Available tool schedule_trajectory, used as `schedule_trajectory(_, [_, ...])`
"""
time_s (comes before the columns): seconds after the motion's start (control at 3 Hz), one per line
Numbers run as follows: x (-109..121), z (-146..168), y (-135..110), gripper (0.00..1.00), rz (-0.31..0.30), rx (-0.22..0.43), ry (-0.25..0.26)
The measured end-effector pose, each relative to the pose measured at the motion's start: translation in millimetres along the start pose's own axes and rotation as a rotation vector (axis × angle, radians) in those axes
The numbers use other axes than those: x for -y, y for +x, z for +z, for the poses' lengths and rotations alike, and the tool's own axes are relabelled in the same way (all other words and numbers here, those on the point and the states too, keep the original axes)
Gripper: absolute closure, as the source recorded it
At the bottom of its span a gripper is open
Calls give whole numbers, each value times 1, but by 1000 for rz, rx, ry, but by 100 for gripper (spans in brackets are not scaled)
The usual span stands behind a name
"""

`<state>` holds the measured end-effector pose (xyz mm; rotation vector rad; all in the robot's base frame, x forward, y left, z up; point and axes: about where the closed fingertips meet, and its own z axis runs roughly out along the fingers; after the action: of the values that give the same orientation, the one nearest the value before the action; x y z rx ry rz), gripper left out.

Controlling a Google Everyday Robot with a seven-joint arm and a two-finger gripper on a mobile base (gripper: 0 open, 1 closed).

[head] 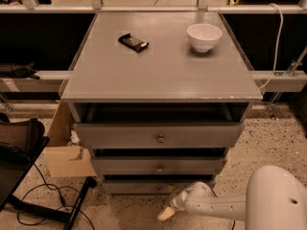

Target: Close bottom drawer

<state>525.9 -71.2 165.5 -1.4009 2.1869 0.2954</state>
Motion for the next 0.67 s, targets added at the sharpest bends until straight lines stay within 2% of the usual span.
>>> schedule_trajectory(0.33, [0,0,0,0,0,0,0])
schedule_trajectory(0.67, [-1,0,0,17,0,0,-1])
